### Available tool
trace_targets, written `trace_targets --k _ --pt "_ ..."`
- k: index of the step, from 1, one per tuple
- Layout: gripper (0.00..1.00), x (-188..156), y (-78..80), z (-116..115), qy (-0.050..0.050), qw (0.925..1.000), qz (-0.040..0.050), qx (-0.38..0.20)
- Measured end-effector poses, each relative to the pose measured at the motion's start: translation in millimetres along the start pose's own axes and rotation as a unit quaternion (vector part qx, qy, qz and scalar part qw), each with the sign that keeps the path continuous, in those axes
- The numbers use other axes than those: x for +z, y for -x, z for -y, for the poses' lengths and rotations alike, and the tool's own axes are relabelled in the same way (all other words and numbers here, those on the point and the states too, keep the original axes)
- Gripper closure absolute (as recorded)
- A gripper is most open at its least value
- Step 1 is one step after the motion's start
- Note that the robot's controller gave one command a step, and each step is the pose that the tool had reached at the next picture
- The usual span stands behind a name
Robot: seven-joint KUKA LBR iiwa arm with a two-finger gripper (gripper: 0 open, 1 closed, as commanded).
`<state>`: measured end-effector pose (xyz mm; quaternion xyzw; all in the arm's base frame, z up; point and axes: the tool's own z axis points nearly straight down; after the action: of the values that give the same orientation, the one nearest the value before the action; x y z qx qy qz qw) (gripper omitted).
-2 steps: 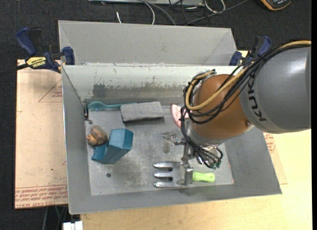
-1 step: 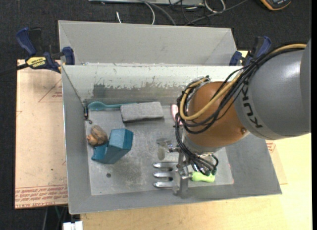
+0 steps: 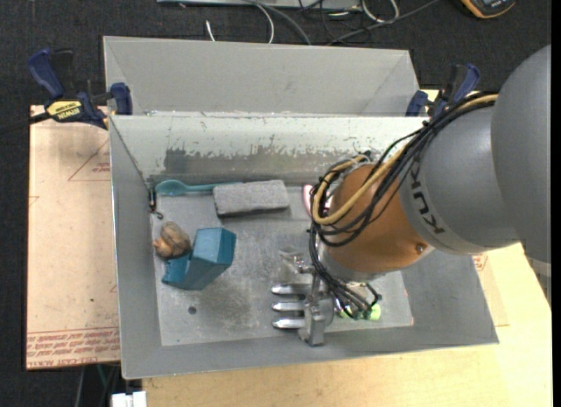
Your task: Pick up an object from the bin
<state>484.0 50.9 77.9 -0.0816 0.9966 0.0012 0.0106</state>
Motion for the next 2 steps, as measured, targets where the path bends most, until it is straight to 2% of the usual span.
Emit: trace_targets --k 1,2 --pt "1.00 5.6 -0.9 -8.5 0.001 0.9992 -0.0028 -0.039" --pt "1.00 5.2 -1.0 -8.4 0.001 0.9993 -0.0029 -0.038"
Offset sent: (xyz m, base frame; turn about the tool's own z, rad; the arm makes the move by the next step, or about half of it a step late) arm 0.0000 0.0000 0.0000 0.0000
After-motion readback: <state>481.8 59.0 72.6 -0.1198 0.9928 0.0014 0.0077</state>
